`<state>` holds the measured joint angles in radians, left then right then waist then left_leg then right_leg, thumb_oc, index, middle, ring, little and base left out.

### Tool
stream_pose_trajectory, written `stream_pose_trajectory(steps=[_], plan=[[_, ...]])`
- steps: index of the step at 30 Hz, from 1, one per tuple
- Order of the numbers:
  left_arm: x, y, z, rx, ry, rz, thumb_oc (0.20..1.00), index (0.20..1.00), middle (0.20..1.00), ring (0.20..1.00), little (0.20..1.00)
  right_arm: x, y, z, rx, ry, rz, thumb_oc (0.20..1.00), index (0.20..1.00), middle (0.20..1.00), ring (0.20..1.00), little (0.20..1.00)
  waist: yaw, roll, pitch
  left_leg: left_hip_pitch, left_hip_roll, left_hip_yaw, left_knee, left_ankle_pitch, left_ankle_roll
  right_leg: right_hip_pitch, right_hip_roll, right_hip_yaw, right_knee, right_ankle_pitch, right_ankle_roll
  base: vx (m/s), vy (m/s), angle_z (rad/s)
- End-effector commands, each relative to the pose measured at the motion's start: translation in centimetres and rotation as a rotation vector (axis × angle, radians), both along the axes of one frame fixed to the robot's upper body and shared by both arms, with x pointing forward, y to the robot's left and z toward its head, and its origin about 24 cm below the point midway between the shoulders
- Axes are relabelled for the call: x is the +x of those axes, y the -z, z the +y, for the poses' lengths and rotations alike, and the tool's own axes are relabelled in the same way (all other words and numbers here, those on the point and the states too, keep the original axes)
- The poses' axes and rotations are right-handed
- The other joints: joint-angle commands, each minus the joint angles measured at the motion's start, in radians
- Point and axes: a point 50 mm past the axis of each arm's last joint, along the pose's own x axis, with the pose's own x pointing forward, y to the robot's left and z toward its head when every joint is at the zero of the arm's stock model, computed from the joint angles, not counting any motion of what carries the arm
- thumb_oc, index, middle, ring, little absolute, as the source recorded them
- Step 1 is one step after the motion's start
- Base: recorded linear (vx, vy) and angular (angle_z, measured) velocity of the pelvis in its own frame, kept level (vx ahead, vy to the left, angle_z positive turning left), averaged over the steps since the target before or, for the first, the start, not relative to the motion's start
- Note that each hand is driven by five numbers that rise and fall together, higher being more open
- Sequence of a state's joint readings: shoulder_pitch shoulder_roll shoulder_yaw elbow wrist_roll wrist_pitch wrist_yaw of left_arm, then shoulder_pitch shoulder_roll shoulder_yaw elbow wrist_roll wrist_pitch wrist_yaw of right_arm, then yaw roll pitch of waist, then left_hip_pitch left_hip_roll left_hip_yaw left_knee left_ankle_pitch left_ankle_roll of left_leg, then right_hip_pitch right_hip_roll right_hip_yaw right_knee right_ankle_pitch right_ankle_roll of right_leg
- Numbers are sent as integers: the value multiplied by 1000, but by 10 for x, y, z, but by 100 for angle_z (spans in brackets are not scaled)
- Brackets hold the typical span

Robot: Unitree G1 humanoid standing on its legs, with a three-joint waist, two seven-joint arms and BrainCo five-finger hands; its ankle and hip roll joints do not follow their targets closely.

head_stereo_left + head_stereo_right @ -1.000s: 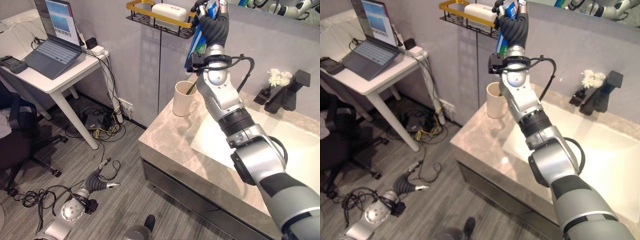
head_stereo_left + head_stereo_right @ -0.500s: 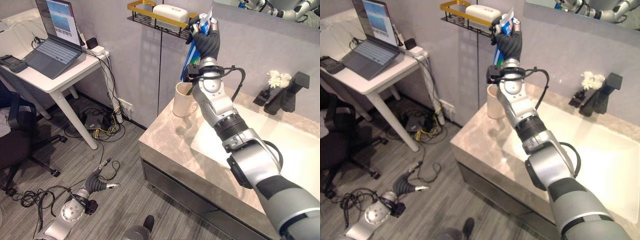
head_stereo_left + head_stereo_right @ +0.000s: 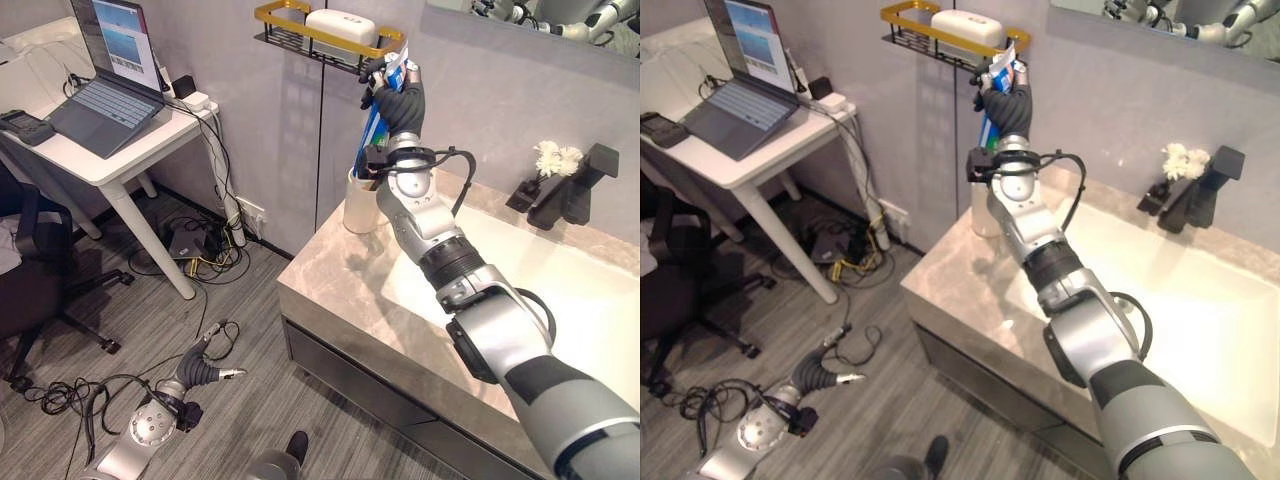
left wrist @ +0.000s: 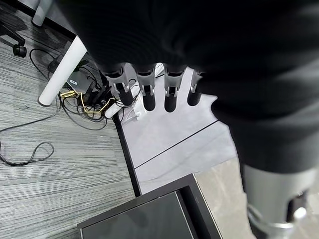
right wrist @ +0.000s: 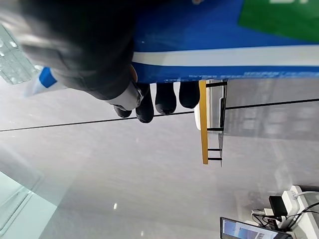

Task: Put brush and paste in cup on sink, flatten towel.

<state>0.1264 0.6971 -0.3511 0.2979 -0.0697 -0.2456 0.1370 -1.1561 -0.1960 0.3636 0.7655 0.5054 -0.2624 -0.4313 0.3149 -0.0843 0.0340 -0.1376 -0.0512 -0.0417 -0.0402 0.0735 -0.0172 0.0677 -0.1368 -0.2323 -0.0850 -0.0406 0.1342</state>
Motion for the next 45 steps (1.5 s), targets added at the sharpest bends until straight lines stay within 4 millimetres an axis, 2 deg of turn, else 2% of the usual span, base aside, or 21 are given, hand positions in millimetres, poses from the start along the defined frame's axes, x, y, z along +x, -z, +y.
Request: stream_pose_trajectory(steps=[1,13,21,26,35,45], plan=[[1,-3,5,5,-14,-36,1000,1000,1000,1000,1000,-4,-24,-7,7,1,-107,200,200,200,200,200,12,-30,-37,33,-32,32,39,-115,20,-35,-43,53,-2,168,49,0,0,0],[0,-2,3,-11,-9,-34,1000,1000,1000,1000,1000,-2,-16,-10,-39,34,-94,200,200,200,200,200,16,-28,-42,39,-30,27,22,-108,19,-37,-40,51,-2,167,50,0,0,0],[-1,0,0,-14,4,-29,1000,1000,1000,1000,1000,0,-2,-8,-32,43,-44,200,200,200,200,200,30,-24,-35,26,-34,18,18,-103,20,-53,-42,53,-2,176,53,0,-1,0],[0,1,-2,-20,0,-31,1000,1000,1000,1000,1000,2,-5,-7,-56,49,-46,200,200,200,200,200,34,-36,-37,22,-37,17,22,-106,21,-49,-44,54,-2,189,56,8,-1,1],[0,2,-3,-36,-14,-35,1000,1000,1000,1000,1000,2,-2,-6,-94,53,-44,200,200,200,200,200,32,-37,-42,27,-42,16,22,-110,23,-43,-44,54,-2,196,58,4,0,0],[0,2,-4,-39,-16,-39,1000,1000,1000,1000,1000,5,23,-8,-129,63,36,200,200,200,200,200,29,-29,-39,25,-41,17,15,-108,24,-51,-45,57,-2,196,59,0,0,0]])
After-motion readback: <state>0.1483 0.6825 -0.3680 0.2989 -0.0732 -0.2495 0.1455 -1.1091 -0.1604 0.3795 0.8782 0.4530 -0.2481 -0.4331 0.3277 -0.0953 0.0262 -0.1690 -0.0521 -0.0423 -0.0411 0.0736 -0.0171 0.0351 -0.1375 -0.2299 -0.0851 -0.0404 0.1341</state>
